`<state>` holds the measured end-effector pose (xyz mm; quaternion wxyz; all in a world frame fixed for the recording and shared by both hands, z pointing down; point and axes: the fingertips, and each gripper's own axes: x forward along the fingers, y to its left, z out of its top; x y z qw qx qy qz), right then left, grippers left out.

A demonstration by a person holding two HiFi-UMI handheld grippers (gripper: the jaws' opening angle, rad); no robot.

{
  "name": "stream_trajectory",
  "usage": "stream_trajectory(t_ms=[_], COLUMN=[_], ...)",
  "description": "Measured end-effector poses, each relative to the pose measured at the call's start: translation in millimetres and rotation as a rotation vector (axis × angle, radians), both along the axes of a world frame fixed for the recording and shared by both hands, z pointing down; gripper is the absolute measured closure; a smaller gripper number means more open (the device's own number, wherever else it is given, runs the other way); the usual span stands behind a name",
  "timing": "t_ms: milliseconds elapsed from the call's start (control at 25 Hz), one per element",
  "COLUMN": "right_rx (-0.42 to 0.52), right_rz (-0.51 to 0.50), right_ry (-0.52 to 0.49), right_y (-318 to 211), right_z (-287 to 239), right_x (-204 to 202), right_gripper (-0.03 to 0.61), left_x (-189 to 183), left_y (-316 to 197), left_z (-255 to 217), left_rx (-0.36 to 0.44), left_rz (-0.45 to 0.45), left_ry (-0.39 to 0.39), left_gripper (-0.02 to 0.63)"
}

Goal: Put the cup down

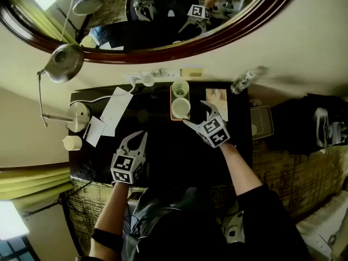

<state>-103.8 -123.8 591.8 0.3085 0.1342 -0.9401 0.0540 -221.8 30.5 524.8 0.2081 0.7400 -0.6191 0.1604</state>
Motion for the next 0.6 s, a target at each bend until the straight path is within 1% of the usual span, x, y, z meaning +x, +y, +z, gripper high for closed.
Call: stream_trajectory(t_ms=[240, 280, 360, 400, 520, 600], right_rx=[-0.03, -0.024, -0.003, -0.002, -0.026, -0.025], right_rz=[0.112, 0.139, 0.215, 0.254, 0.352, 0.395], right_ry=[-0.022, -0.011, 0.026, 0.039, 0.034, 0.034], right_y=[5, 6, 6, 8, 15, 13], right_z=[-43, -47, -52, -54, -59, -60], right_x=[56, 67, 92, 105, 137, 156], right_gripper=[0.156, 0.176, 0.328, 0.387, 0.503, 0.578], left_x=[-6, -6, -6, -5, -1, 2], left_y=[-6, -7, -8, -8, -11, -20], left_z=[-20, -23, -25, -26, -32, -38], left_rx=[0.037, 0.043, 0.051, 0.054, 0.063, 0.08], left_rz=[0.015, 0.018, 0.021, 0.026, 0.045, 0.06], left_ry=[0.003, 0.004, 0.013, 0.019, 0.023, 0.03], left_gripper=[0.609, 0.609, 0.609, 0.609, 0.609, 0.609])
